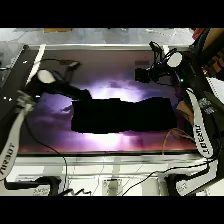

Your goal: Fold the clothes and pants, and hang the long-sleeved shirts on hangers.

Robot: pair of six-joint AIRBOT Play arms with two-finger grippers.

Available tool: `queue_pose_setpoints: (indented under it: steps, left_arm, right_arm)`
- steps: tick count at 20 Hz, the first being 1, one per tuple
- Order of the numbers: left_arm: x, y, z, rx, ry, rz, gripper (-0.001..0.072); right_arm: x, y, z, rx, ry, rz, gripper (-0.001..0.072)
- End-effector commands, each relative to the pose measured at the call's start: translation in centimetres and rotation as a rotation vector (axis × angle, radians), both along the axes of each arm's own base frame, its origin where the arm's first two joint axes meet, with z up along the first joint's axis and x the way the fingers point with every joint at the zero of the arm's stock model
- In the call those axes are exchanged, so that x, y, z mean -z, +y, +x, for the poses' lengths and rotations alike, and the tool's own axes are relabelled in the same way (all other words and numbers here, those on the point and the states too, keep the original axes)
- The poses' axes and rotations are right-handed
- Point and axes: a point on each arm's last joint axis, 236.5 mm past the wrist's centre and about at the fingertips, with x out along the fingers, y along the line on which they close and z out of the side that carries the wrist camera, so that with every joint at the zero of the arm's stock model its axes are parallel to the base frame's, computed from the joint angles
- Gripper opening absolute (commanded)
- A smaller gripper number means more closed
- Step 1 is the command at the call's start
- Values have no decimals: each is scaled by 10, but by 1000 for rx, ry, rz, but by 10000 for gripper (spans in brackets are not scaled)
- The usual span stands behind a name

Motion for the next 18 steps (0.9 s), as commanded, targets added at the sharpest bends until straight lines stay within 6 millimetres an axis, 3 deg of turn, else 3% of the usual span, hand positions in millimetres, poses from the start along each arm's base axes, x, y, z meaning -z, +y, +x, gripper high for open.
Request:
queue_pose_setpoints:
  steps: [1,3,6,9,12,17,18]
  left_arm:
    - [31,97,-1,-219,91,13,469]
    - [62,120,-9,-311,131,-48,472]
    - [96,126,-10,-367,87,-124,473]
    - [126,103,-25,-323,162,-182,515]
    - [148,76,-32,-252,200,-169,512]
    - [156,34,-27,-186,153,-121,506]
    - [156,27,-27,-172,148,-116,430]
  right_arm:
    - [0,-1,0,1,-2,-6,29]
    - [0,-1,1,3,-7,-5,28]
    - [-1,-1,2,5,-10,-4,29]
    - [-1,-1,2,5,-11,-3,29]
    - [-1,-1,2,5,-10,-3,29]
    - [-1,-1,2,5,-10,-3,29]
    - [0,-1,2,5,-8,-4,29]
